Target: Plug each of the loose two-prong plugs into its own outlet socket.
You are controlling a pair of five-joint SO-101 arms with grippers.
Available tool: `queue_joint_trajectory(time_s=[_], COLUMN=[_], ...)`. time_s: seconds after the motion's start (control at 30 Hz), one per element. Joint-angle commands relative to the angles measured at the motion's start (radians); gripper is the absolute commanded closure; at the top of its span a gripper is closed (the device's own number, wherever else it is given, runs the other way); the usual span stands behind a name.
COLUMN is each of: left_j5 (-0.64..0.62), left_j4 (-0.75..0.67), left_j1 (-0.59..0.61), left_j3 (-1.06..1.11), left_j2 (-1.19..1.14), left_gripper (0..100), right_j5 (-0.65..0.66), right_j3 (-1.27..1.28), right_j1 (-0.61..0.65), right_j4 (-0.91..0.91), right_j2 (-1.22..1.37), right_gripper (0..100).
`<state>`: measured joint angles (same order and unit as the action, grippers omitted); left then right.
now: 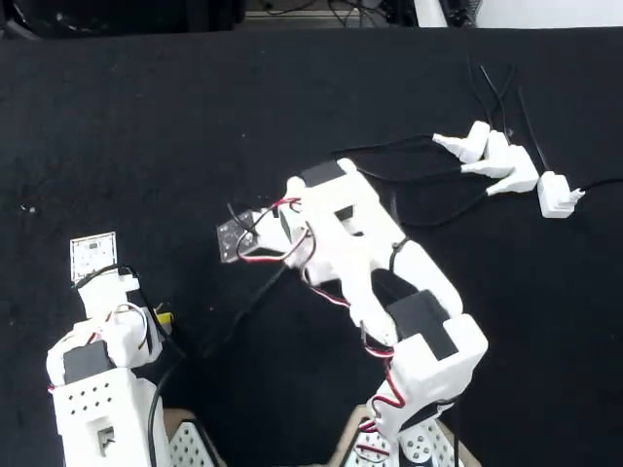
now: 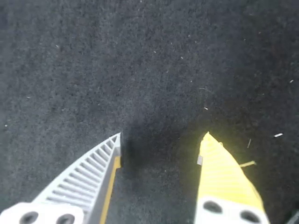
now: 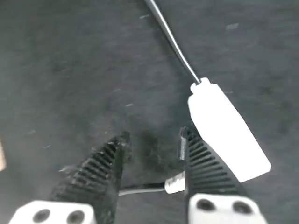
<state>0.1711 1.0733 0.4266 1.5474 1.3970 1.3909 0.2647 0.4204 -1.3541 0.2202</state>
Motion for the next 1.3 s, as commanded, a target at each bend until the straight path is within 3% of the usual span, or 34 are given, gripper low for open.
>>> queue_joint_trajectory(time_s=[0.0, 0.27, 0.63, 0.83, 0.97, 1.03, 1.27], left_j5=[0.011, 0.011, 0.011, 0.011, 0.011, 0.011, 0.011], left_j4=[0.002, 0.002, 0.002, 0.000, 0.000, 0.000, -0.002], left_j1=[0.008, 0.008, 0.008, 0.008, 0.008, 0.008, 0.008], left_j3=[-0.033, -0.033, -0.033, -0.031, -0.031, -0.031, -0.031], left_j2=[0.005, 0.005, 0.005, 0.005, 0.005, 0.005, 0.005], left_gripper=[73, 73, 73, 73, 73, 73, 73], right_j5=[-0.021, -0.028, -0.167, -0.207, -0.269, -0.262, -0.048], right_j3=[-0.012, -0.114, -0.105, -0.171, -0.211, -0.213, -0.214], right_j1=[0.015, -0.003, -0.031, -0.041, -0.054, -0.054, -0.046], right_j4=[0.058, 0.066, 0.347, 0.321, 0.311, 0.311, 0.269], right_j2=[-0.061, -0.053, 0.007, 0.047, 0.056, 0.056, 0.058], right_gripper=[82.8, 82.8, 82.5, 82.2, 71.9, 69.5, 69.6])
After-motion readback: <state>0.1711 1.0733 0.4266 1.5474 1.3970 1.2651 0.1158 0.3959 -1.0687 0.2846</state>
